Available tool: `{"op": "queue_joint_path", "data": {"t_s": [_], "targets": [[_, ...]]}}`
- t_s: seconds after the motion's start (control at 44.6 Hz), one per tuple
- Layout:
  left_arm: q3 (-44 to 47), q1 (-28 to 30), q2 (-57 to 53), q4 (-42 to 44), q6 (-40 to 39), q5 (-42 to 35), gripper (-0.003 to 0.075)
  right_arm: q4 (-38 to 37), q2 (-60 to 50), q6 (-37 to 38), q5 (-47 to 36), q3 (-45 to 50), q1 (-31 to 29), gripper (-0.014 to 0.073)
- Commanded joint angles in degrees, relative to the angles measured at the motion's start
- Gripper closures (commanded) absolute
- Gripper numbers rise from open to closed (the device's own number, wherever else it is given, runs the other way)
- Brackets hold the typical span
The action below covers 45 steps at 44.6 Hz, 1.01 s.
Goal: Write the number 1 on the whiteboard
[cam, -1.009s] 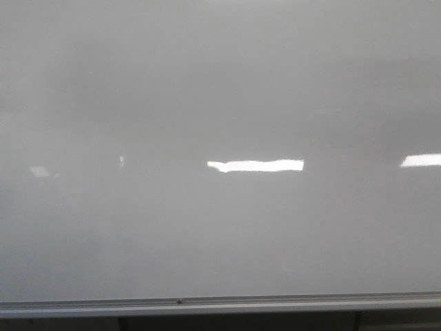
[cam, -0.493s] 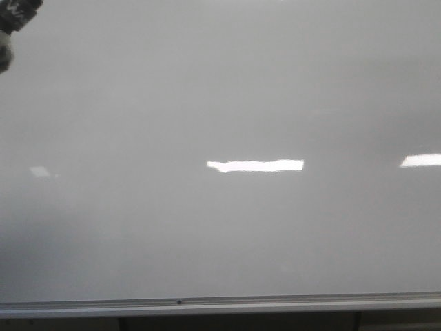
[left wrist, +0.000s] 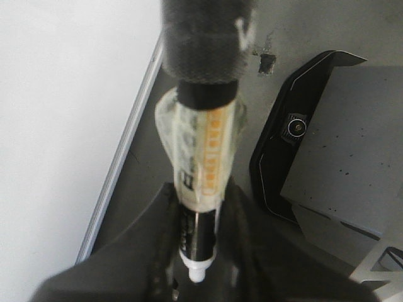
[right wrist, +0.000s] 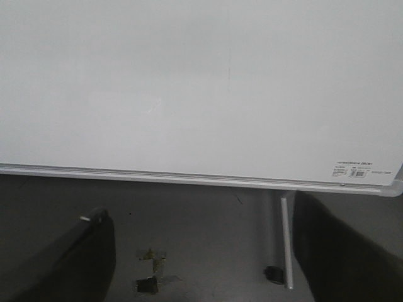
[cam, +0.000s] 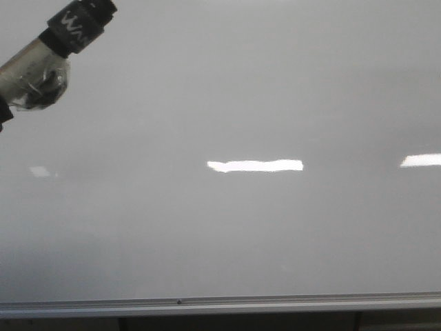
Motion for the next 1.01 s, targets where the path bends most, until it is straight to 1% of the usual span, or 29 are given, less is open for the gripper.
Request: {"op": "queue_joint_path", "data": {"t_s": [0.0, 0.157, 0.247, 0.336, 0.404, 0.493, 0.65, 0.83, 0.987], "targets": [[-2.2, -2.9, -1.4, -0.9, 1.0, -1.4, 0.069, 4.4, 1.1, -3.4, -2.8, -2.7, 0.4, -0.0007], [-4.8, -6.1, -1.4, -0.9, 1.5, -1.2, 0.069, 14.9, 5.5, -20.4, 1.6, -7.0, 5.1, -0.0007], [-6.2, -7.7, -1.4, -0.8, 1.5, -1.0, 0.069, 20.5, 8.8, -29.7, 4.9, -10.0, 8.9, -0.0007], [-6.4, -9.2, -1.2, 0.1, 1.9, -1.0, 0.069, 23.7, 12.1, -37.5, 8.3, -13.6, 12.9, -0.0007], [-6.4, -10.3, -0.3, 0.5, 2.2, -1.0, 0.069, 24.6, 14.7, -41.4, 10.4, -16.2, 16.0, -0.0007], [-6.5, -11.5, 1.2, 0.6, 2.6, -1.1, 0.069, 25.1, 18.3, -45.5, 12.3, -19.2, 20.4, -0.0007], [-8.6, -12.8, 4.1, 0.6, 2.7, -1.1, 0.069, 25.1, 23.7, -50.7, 12.2, -23.2, 29.3, -0.0007], [-10.5, -12.9, 5.7, 0.9, 2.8, -0.5, 0.069, 25.2, 29.4, -52.5, 9.4, -27.3, 37.9, -0.0007], [-10.5, -12.9, 5.9, 1.7, 3.0, -0.5, 0.069, 25.3, 32.9, -52.9, 7.0, -30.8, 42.9, 0.0007]]}}
